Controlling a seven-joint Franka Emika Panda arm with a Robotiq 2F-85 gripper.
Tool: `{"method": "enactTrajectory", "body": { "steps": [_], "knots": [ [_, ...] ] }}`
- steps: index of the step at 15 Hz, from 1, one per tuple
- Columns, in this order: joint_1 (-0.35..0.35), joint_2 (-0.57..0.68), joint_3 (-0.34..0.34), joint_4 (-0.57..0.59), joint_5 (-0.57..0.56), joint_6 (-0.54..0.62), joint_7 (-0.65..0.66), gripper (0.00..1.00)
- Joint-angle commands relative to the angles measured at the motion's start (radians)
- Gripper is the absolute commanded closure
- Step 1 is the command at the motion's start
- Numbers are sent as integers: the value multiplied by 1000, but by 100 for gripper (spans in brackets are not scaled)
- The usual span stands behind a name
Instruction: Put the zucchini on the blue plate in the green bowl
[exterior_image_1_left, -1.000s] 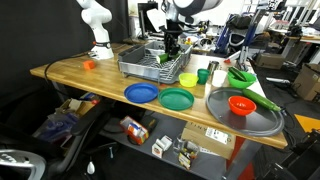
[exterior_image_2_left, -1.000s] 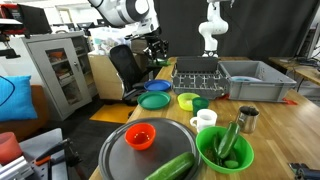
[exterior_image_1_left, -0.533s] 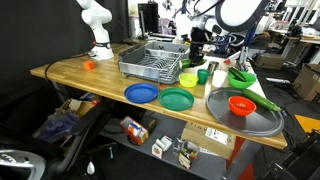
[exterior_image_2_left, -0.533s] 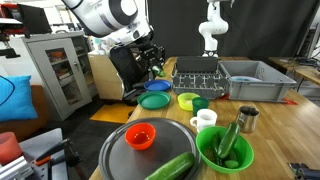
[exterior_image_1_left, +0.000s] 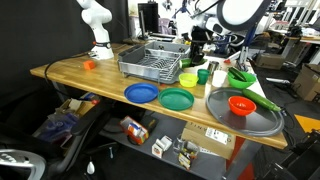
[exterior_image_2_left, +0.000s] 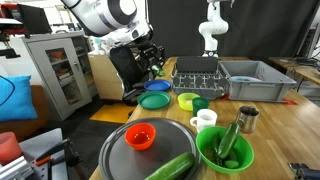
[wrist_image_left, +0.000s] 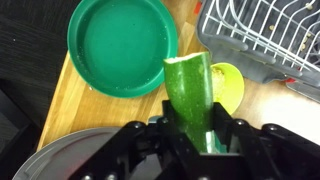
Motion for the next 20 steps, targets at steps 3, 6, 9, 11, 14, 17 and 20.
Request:
{"method": "enactTrajectory", "body": {
  "steps": [3,6,9,11,14,17,20],
  "knots": [
    [46,8,-224,-26,-15,123,97,83],
    [31,33,-345,-54,3,194,123,83],
    [72,69,-453,-96,109,245,103,83],
    [90,102,-469,-126,200,287,81,83],
    [85,144,-444,-165,338,359,82,83],
    [70,149,-423,-211,453,432,81,83],
    [14,133,-358,-252,550,518,82,83]
  ]
}}
